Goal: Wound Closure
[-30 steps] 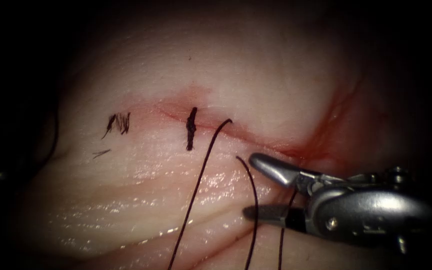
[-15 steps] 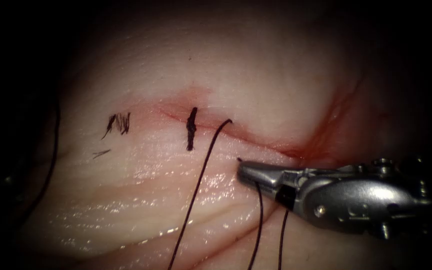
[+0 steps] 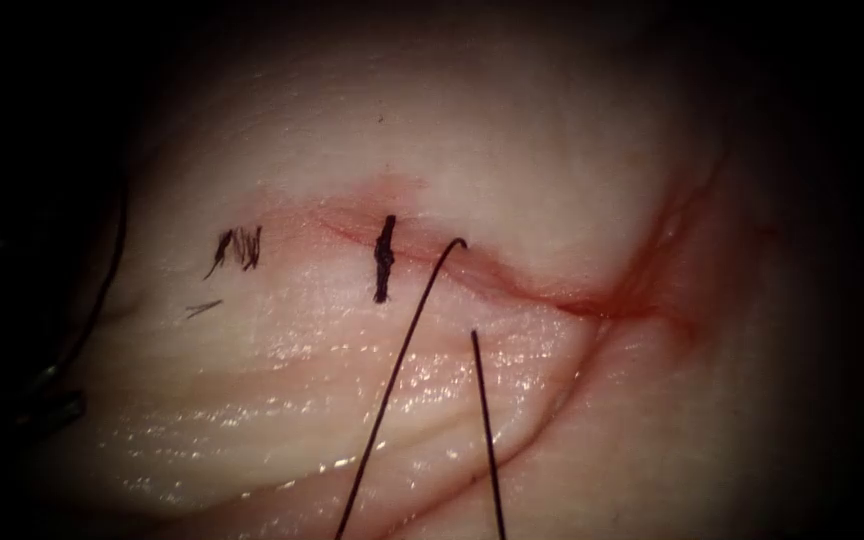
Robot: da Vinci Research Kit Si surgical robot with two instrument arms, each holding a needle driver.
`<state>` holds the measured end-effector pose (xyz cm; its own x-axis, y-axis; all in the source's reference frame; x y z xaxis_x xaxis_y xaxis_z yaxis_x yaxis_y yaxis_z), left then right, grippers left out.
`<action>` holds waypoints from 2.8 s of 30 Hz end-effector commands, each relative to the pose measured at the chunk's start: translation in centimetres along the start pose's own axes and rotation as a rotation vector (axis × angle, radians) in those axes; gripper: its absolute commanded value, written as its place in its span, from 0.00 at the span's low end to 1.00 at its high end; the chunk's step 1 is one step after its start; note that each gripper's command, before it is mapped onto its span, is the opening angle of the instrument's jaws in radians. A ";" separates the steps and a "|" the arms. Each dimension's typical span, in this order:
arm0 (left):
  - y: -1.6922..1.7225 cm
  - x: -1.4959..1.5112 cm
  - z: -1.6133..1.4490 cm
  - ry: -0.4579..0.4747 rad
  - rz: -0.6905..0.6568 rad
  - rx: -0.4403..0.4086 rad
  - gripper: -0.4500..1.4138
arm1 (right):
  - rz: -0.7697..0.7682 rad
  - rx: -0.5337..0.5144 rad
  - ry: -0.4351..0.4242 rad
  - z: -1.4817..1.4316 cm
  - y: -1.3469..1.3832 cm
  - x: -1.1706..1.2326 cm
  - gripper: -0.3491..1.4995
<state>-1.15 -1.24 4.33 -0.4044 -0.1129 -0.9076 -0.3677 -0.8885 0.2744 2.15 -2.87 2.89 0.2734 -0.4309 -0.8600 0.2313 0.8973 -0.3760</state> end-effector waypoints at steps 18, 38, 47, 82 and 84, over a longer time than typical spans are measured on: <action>0.06 -0.02 0.06 0.000 0.000 -0.002 0.00 | 0.099 -0.135 0.075 -0.06 0.42 0.13 0.93; 0.09 -0.04 0.09 -0.001 -0.002 -0.006 0.00 | 0.138 -0.211 -0.046 0.24 0.62 -1.47 0.91; 0.12 -0.03 0.13 0.002 -0.001 -0.009 0.00 | 0.178 -0.222 -0.051 0.61 0.48 -1.74 0.90; 0.16 -0.03 0.18 0.002 -0.011 -0.017 0.00 | 0.116 -0.033 0.072 0.11 0.01 -0.26 0.00; 0.16 -0.03 0.18 0.002 -0.011 -0.017 0.00 | 0.110 -0.007 0.080 0.09 -0.04 -0.12 0.00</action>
<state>-1.30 -1.29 4.41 -0.3993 -0.1047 -0.9108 -0.3579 -0.8968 0.2600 2.11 -2.83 3.03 0.2246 -0.3224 -0.9196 0.2013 0.9387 -0.2799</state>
